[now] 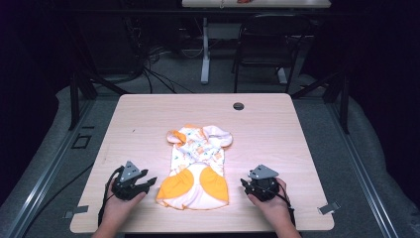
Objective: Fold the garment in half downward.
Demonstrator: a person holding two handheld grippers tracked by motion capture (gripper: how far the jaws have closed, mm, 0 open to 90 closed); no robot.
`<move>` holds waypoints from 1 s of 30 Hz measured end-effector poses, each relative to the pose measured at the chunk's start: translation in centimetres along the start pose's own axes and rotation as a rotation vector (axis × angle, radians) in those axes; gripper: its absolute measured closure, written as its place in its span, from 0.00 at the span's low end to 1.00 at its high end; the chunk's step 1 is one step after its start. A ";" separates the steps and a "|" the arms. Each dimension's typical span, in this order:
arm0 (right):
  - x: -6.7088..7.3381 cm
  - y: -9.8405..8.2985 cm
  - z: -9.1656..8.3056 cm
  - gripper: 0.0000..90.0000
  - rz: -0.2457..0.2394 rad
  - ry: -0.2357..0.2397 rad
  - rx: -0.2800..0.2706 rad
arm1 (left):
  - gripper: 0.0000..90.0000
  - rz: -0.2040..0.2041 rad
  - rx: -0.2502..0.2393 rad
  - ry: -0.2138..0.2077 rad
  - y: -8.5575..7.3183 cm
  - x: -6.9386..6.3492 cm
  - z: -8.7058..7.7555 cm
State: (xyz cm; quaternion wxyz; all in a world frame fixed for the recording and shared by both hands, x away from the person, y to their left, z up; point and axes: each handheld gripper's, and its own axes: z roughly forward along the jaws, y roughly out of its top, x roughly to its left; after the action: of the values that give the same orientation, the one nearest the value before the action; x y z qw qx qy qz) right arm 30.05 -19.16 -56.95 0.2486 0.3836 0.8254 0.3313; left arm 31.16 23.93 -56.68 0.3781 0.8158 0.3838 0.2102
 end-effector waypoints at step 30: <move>2.7 4.4 2.5 0.94 -0.104 0.198 0.035 | 0.79 0.086 0.052 -0.108 3.4 -2.5 3.4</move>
State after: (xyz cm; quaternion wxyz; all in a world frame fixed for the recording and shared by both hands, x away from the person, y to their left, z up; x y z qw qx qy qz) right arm 32.17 -13.92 -55.72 0.1760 0.3100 0.8703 0.3398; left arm 33.30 18.98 -56.27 0.3673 0.8513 0.3329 0.1718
